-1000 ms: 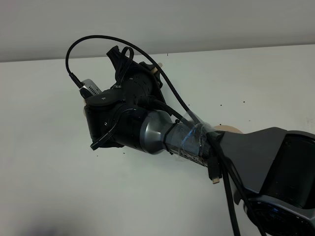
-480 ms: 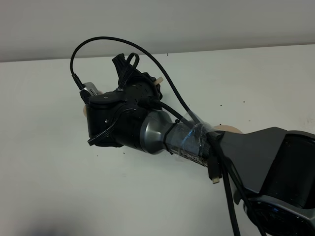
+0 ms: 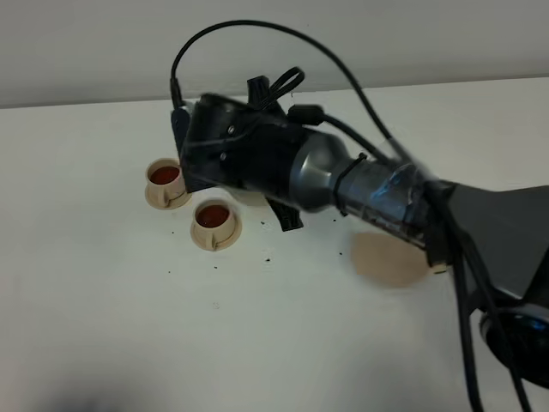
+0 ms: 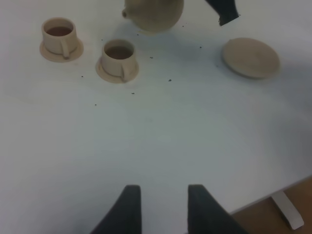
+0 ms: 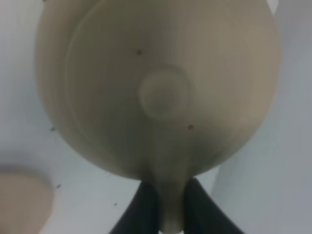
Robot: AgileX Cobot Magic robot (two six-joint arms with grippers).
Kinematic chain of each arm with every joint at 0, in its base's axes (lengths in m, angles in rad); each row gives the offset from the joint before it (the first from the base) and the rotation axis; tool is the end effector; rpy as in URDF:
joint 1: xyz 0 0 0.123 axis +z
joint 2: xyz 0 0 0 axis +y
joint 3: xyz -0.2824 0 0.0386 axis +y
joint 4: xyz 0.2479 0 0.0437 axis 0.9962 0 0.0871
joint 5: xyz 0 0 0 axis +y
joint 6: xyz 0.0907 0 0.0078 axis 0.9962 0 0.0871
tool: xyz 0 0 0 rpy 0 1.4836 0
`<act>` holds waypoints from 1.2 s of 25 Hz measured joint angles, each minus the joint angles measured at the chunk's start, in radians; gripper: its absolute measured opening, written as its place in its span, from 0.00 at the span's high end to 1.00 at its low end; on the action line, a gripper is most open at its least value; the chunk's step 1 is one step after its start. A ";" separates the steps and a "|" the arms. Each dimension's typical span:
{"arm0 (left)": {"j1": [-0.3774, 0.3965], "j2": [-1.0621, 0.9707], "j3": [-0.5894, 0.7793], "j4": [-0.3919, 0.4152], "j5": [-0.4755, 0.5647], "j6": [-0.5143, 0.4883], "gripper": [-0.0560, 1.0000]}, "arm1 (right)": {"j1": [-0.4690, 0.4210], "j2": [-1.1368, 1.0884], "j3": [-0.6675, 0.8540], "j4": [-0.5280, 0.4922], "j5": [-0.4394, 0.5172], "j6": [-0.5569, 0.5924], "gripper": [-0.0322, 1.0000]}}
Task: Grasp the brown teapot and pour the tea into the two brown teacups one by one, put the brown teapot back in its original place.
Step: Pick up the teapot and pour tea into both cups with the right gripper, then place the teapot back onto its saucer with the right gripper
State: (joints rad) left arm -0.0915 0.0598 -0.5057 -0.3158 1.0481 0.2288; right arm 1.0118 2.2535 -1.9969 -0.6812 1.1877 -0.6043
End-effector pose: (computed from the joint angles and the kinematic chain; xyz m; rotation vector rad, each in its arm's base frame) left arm 0.0002 -0.0246 0.2832 0.3299 2.0302 -0.2959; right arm 0.3004 0.3799 0.2267 -2.1115 1.6586 -0.8395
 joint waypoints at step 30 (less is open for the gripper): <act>0.000 0.000 0.000 0.000 0.000 0.000 0.71 | -0.189 -0.010 -0.001 0.606 0.033 -0.288 0.86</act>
State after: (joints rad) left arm -0.0915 0.0598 -0.5057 -0.3158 1.0481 0.2285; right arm 0.8233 2.2439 -1.9979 -0.0756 1.2206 -0.8919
